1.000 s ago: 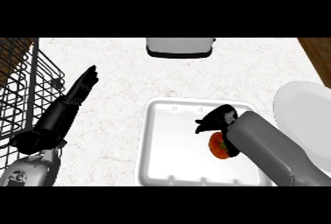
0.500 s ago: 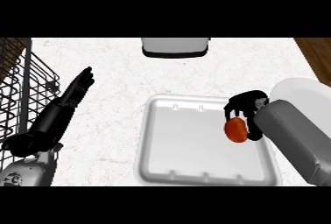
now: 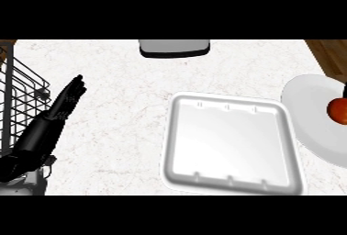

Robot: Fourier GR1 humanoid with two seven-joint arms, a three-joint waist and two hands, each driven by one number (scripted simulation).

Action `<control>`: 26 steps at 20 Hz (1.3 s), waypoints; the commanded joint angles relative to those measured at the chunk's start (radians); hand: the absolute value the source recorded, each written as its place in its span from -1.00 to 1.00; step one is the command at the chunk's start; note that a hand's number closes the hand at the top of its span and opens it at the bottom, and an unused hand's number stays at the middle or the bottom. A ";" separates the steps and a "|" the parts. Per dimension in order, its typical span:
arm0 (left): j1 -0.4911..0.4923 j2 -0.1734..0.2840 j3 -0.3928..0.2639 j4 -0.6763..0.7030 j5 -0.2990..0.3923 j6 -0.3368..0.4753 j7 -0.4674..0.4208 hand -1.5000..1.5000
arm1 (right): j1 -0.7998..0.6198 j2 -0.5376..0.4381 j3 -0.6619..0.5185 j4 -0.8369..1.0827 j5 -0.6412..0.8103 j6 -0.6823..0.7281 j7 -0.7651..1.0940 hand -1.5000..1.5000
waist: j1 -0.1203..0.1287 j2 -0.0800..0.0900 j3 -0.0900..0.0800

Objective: Pick the tomato from the tray and place it in the plate

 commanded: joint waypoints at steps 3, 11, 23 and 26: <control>-0.017 -0.005 -0.011 -0.004 0.003 -0.005 0.001 0.00 | -0.114 -0.142 -0.132 0.131 0.057 -0.200 0.370 1.00 | 0.060 0.032 -0.001; -0.094 -0.041 -0.086 -0.001 0.009 -0.031 -0.002 0.00 | -0.235 -0.228 -0.190 0.243 0.170 -0.469 0.808 1.00 | 0.189 0.072 0.001; -0.169 -0.063 -0.136 0.031 -0.003 -0.041 0.013 0.00 | -0.291 -0.303 -0.213 0.438 0.334 -0.700 0.925 1.00 | 0.243 0.070 0.007; -0.168 -0.053 -0.117 0.047 0.002 -0.041 0.018 0.00 | -0.285 -0.312 -0.231 0.484 0.347 -0.758 0.926 1.00 | 0.237 0.066 0.009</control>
